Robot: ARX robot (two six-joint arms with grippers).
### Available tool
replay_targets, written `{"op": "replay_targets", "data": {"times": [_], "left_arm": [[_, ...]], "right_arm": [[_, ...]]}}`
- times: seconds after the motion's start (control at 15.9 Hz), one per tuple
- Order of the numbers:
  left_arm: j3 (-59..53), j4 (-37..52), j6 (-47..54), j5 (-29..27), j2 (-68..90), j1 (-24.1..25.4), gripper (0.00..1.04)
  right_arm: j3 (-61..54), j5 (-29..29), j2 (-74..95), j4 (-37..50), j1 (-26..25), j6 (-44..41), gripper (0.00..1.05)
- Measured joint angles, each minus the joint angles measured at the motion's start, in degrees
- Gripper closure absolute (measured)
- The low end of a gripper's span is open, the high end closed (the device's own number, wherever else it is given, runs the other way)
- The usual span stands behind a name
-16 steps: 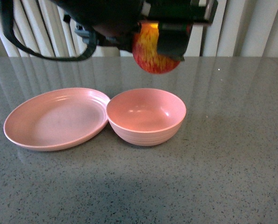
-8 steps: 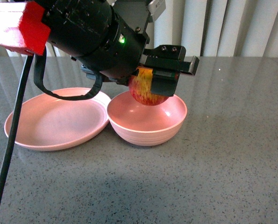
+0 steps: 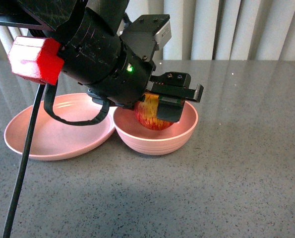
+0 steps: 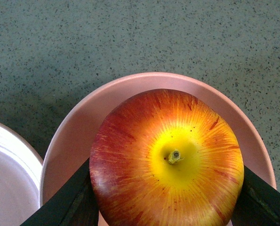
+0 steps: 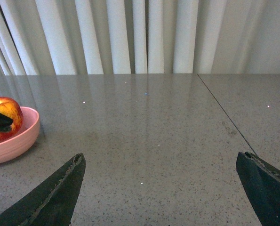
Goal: Move apple from plate to bowl
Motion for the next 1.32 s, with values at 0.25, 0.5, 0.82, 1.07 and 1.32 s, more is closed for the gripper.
{"op": "replay_targets", "data": {"times": [0.25,0.5,0.82,1.07,1.32], "left_arm": [[0.5,-0.4,-0.5,0.4,0.9,0.3,0.39],[0.5,-0.1,-1.4,0.6,0.9,0.1,0.20],[0.6,0.2,-1.5,0.8,0.8,0.1,0.07],[0.6,1.2,-1.4,0.2,-3.5,0.1,0.07],[0.1,4.9,-0.1,-1.9,-12.7,0.1,0.07]], "right_arm": [[0.0,0.0,0.0,0.0,0.0,0.0,0.07],[0.0,0.0,0.0,0.0,0.0,0.0,0.07],[0.0,0.0,0.0,0.0,0.0,0.0,0.07],[0.0,0.0,0.0,0.0,0.0,0.0,0.07],[0.0,0.0,0.0,0.0,0.0,0.0,0.07]]}}
